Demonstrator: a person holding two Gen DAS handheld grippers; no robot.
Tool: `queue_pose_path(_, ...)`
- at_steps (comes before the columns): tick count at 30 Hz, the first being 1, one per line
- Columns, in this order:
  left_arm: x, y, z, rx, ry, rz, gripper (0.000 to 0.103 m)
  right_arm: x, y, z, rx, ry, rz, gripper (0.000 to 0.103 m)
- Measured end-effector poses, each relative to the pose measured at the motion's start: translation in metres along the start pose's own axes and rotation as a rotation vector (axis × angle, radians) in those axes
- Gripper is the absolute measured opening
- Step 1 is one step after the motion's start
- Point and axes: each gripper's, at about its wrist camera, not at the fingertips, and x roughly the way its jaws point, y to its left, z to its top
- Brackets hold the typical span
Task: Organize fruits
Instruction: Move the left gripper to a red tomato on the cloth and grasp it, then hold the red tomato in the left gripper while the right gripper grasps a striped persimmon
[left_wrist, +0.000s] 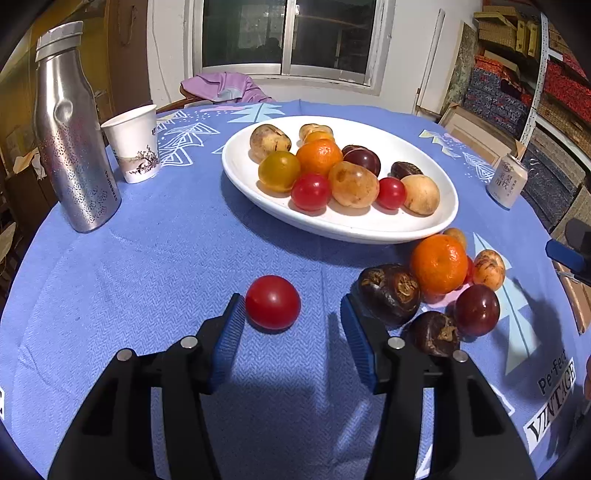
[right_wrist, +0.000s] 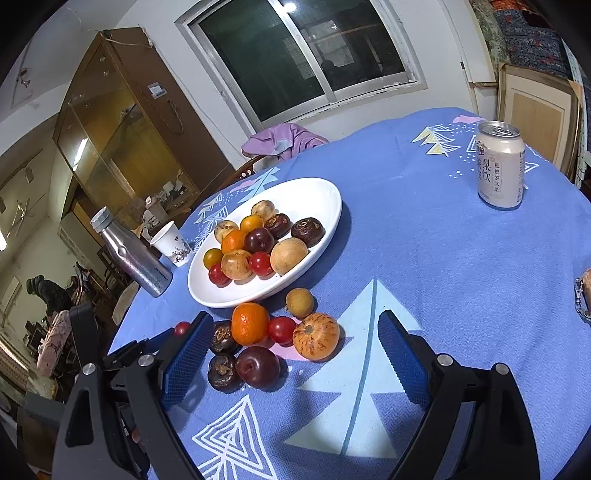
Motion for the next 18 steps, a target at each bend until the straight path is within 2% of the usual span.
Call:
queue_pose_path(5,0.010,0.008,0.002,-0.037,0.044,-0.010,0.031,0.004,0.008,-0.003,-0.054,0.006,-0.008,0.091)
queue_pose_path(12,0.012,0.006,0.003,-0.039,0.044,-0.028,0.030,0.013,0.013,-0.007,-0.089,0.035,0.003,0.078)
queue_pose_path(16,0.011,0.003,0.002,-0.030,0.042,-0.034,0.030,0.017,0.004,-0.005,-0.077,0.060,-0.026,0.077)
queue_pose_path(18,0.011,0.002,0.002,-0.029,0.044,-0.039,0.030,0.022,-0.003,-0.006,-0.053,0.075,-0.038,0.073)
